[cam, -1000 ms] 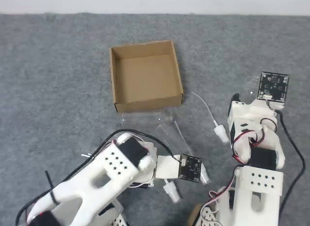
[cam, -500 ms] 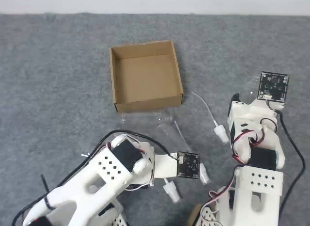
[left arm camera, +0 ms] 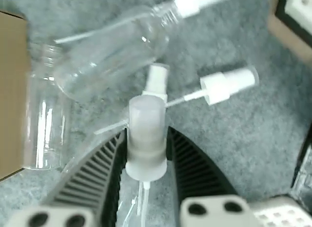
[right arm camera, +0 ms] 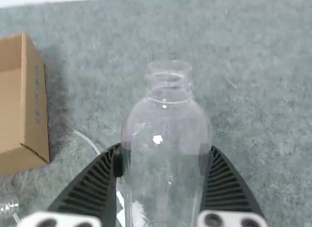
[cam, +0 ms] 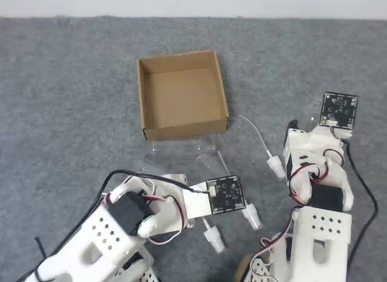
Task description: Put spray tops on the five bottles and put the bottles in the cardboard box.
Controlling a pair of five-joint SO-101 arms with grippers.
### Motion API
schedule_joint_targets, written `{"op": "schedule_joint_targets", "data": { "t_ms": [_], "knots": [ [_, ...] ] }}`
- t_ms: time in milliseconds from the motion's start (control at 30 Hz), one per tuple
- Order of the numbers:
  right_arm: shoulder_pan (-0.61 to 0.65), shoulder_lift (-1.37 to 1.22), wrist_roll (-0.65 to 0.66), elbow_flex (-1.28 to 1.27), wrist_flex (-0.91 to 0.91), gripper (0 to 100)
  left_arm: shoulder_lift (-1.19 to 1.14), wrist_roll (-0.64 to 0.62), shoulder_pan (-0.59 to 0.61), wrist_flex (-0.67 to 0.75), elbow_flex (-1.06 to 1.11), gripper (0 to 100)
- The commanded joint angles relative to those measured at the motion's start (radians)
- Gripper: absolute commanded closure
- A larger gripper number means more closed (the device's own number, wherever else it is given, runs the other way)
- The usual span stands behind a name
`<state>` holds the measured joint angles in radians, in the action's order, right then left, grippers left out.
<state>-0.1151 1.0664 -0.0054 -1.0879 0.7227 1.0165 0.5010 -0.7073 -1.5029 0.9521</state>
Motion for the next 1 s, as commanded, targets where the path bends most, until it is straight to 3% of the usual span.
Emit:
{"op": "schedule_joint_targets", "data": {
  "t_ms": [0, 333, 533, 800, 967],
  "knots": [
    [-0.013, 0.036, -0.009, 0.009, -0.047, 89.4, 0.057, -0.043, 0.003, 0.043, -0.036, 96],
    [-0.010, 0.036, -0.009, 0.009, -0.045, 89.4, 0.064, -0.198, 0.003, 0.245, -0.036, 96],
    [0.054, 0.036, -0.003, 0.009, -0.042, 89.4, 0.066, -0.242, 0.003, 0.342, -0.041, 96],
    [0.058, 0.036, -0.003, 0.009, -0.038, 89.4, 0.060, -0.258, 0.109, 0.362, -0.173, 96],
    [0.059, 0.036, -0.003, 0.009, -0.038, 89.4, 0.064, -0.404, 0.129, 0.385, -0.199, 96]
  ]
}}
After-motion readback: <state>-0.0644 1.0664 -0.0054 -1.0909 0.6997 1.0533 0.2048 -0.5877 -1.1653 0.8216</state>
